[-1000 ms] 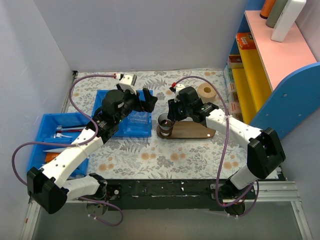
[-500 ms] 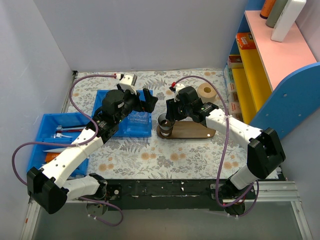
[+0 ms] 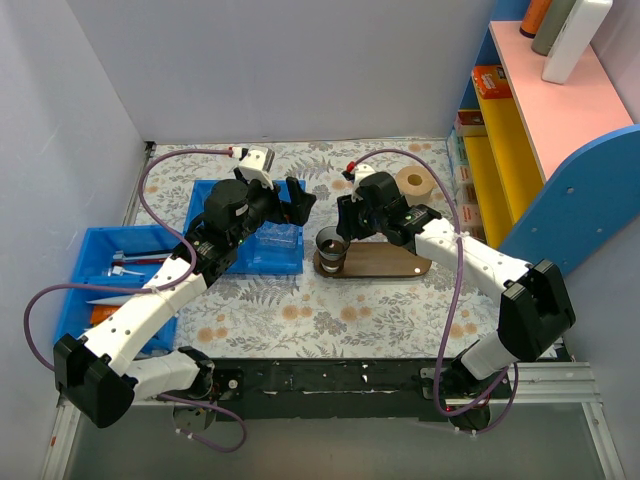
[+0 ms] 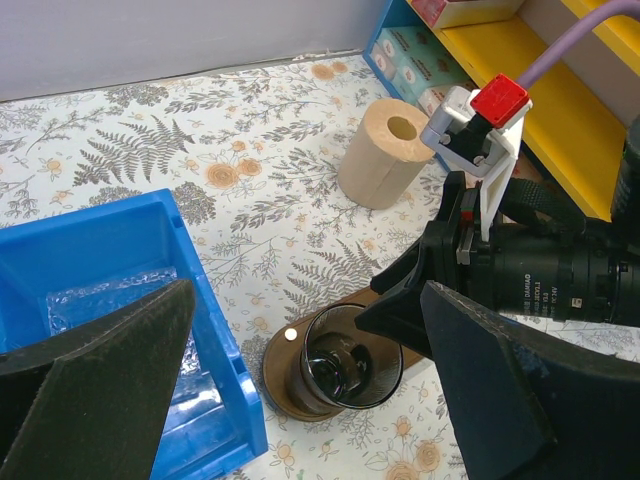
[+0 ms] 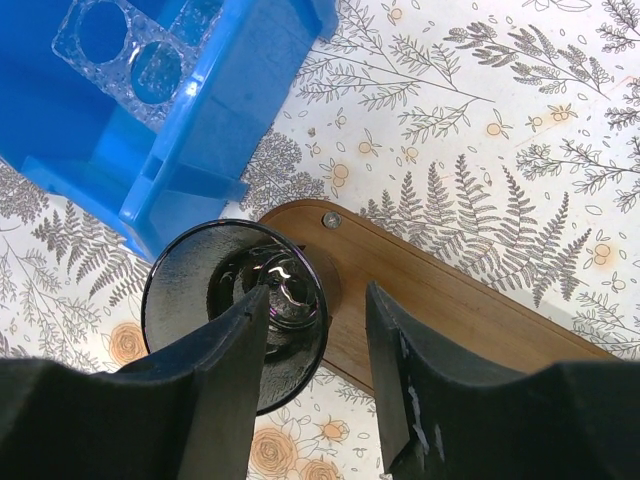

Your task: Prepare toiletry sets of a toothbrush and toothpaste on the tray

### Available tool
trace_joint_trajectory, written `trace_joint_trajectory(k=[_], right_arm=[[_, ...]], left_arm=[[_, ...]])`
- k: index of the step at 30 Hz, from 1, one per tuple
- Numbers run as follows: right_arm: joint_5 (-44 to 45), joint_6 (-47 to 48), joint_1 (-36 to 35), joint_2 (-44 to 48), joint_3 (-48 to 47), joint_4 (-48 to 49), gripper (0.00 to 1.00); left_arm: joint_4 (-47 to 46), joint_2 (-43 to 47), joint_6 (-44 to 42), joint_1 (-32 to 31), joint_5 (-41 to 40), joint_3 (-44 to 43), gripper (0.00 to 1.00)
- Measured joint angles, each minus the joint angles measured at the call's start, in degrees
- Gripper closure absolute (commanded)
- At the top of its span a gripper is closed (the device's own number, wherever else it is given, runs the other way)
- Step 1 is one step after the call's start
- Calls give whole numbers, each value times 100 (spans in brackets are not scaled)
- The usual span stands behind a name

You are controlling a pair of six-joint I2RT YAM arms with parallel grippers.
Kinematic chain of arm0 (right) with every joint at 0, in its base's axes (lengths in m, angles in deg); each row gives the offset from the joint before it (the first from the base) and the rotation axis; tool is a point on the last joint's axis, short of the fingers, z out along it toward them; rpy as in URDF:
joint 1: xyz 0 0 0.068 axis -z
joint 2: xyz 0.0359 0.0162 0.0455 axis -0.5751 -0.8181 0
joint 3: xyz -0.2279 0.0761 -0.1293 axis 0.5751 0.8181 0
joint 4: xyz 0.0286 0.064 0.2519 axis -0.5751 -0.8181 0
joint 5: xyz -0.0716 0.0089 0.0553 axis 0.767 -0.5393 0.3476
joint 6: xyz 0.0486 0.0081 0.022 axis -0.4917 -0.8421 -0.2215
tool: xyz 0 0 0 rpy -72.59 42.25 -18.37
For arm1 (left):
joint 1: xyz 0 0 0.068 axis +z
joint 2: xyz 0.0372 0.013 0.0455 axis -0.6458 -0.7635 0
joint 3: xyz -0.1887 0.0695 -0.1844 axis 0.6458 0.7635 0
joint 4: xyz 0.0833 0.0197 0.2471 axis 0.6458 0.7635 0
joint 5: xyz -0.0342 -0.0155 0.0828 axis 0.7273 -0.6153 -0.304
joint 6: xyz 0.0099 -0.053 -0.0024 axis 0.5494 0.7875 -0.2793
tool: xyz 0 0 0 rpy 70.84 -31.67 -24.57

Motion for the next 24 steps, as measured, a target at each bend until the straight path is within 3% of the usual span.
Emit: trace_joint_trajectory(k=[20,24], right_arm=[[101,26,0,-26,0,-153,74],[103,31,0,-90,0,-157,73]], left_arm=[[0,-2,0,0,7,0,2],[0,-2,0,0,4,0,2]])
